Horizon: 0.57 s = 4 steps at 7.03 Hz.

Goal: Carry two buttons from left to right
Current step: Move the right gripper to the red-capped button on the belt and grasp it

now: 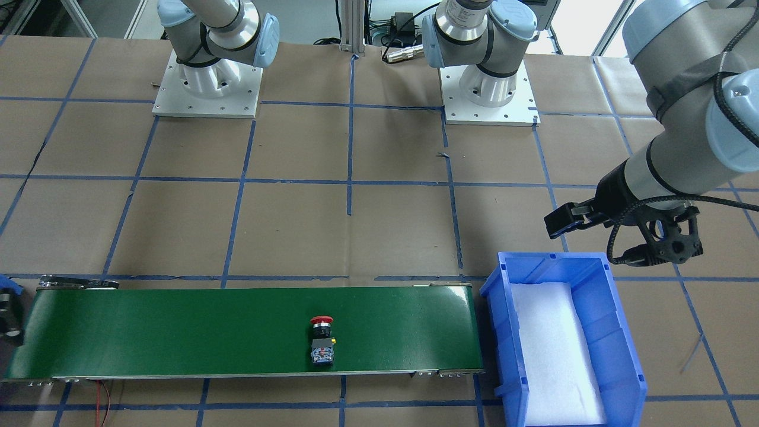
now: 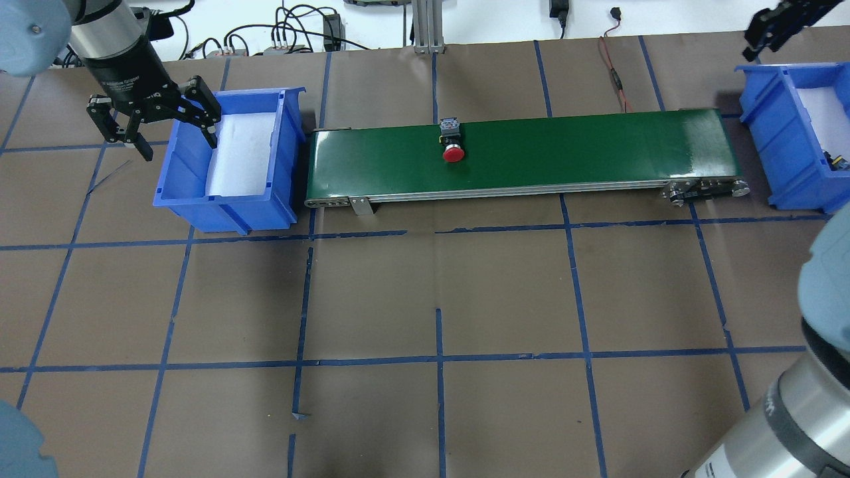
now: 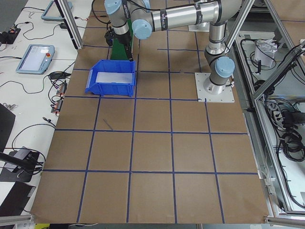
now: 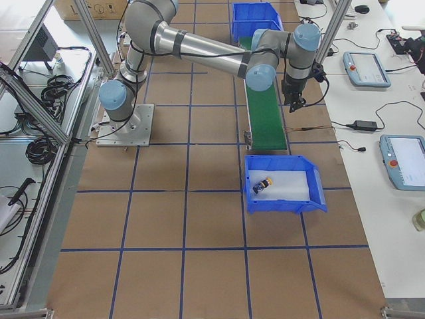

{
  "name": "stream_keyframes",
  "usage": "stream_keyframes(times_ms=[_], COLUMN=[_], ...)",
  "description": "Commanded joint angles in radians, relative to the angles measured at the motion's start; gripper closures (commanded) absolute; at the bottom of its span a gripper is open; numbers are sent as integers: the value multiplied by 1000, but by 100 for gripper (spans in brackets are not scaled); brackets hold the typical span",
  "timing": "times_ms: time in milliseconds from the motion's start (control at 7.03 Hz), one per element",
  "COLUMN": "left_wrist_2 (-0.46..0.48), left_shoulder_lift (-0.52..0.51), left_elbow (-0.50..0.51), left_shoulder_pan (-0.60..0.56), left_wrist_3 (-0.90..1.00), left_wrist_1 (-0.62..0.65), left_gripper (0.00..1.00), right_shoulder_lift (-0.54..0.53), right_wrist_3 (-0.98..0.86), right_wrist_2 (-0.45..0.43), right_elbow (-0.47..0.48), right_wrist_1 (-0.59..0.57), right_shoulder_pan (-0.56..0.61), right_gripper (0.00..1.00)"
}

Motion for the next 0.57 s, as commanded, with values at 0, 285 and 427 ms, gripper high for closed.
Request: stream_keyframes(times_ms=[0, 285, 427], left_wrist_2=[-3, -6, -7], left_shoulder_lift=[-2, -2, -2], left_elbow=[0, -2, -9], left_shoulder_pan=[6, 21, 23], left_wrist_3=[2, 2, 2], left_wrist_1=[0, -5, -6], left_gripper=[0, 0, 0], right_shoulder_lift=[3, 31, 52], right_wrist_3=[301, 518, 576], right_wrist_2=[57, 122, 132], right_elbow=[59, 89, 90], right_wrist_1=[-16, -44, -76], right_shoulder_pan=[155, 245, 280], right_gripper=[50, 50, 40])
